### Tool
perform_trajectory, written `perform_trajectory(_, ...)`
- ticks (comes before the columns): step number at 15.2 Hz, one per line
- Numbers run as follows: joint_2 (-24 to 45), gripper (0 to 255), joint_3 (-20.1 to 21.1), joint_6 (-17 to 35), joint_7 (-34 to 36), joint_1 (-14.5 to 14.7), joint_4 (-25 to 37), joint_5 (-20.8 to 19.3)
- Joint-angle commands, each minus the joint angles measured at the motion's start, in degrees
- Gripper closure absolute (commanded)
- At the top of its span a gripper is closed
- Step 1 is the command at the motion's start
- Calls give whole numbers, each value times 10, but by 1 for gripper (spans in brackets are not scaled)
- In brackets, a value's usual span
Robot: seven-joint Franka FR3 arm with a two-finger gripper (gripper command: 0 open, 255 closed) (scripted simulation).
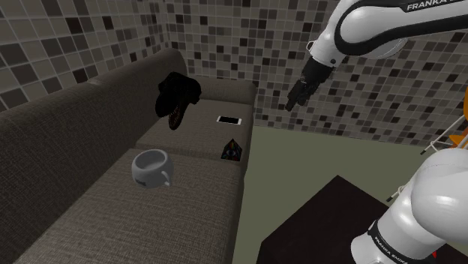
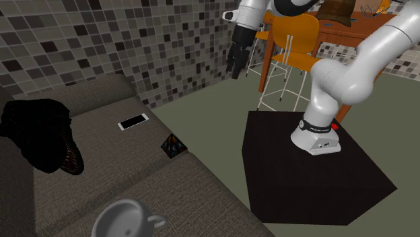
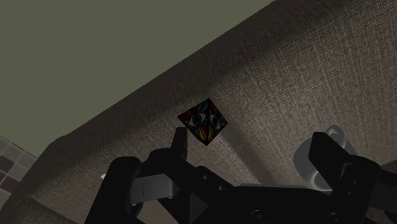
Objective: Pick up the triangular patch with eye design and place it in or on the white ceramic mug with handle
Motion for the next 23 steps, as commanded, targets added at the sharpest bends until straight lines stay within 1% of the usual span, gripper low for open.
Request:
perform_trajectory(1,32,0,-16,53,-35,11,-12,8)
perform_trajectory(4,87,0,-45,129,-92,34,-21,29)
perform_trajectory(6,130,0,-66,177,-136,54,-21,51)
perform_trajectory(8,175,0,-91,221,-187,80,-16,82)
perform_trajectory(10,223,0,-119,260,-248,112,-4,127)
perform_trajectory(12,274,0,-148,291,-321,147,14,190)
perform_trajectory(13,301,0,-161,302,-363,164,26,228)
perform_trajectory(15,357,0,-181,315,-455,192,55,317)
perform_trajectory(16,385,0,-185,317,-502,200,72,363)
perform_trajectory(17,413,0,-185,315,-547,204,90,408)
perform_trajectory(19,468,0,-173,309,-629,196,129,488)
perform_trajectory(21,520,0,-155,299,-697,180,169,550)
perform_trajectory(23,569,0,-136,290,-753,163,211,599)
